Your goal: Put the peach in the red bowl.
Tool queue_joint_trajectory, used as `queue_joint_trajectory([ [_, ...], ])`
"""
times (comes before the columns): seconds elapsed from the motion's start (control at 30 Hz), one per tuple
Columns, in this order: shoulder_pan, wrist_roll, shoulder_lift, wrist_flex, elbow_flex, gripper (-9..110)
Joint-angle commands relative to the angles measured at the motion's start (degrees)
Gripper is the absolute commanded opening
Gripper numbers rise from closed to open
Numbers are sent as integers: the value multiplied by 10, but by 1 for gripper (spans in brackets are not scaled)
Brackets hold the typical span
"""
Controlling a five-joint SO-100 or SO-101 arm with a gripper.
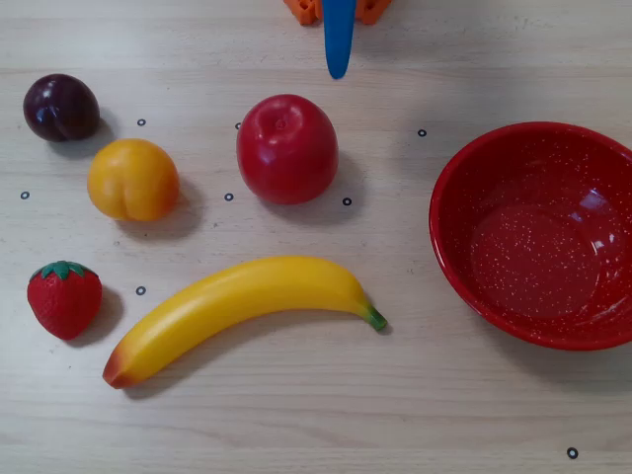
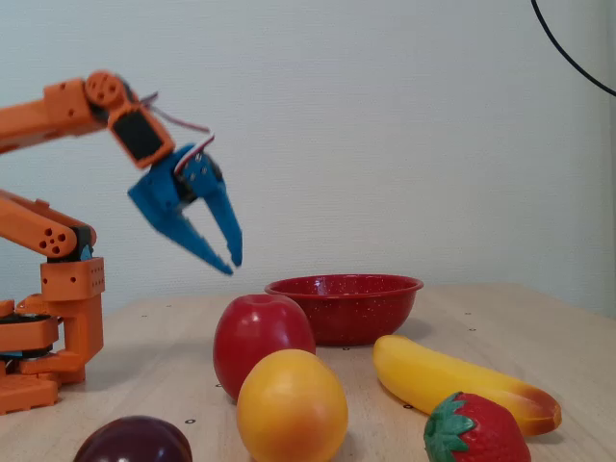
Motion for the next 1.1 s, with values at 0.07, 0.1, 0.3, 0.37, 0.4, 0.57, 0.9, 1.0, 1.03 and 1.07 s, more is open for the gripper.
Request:
queue_joint_trajectory([
  [0.07, -43, 25, -91, 79, -176, 0],
  [0.1, -49, 28, -113, 99, -206, 0],
  [0.3, -96, 56, -229, 194, -384, 0],
  [0.37, -110, 73, -261, 216, -436, 0],
  [0.4, -118, 83, -272, 224, -454, 0],
  [0.57, -158, 165, -303, 243, -489, 9],
  [0.9, -253, 185, -405, 261, -552, 42],
  [1.0, -281, 203, -446, 262, -586, 47],
  [1.03, -291, 209, -460, 263, -600, 49],
  [1.07, -301, 219, -475, 265, -613, 52],
])
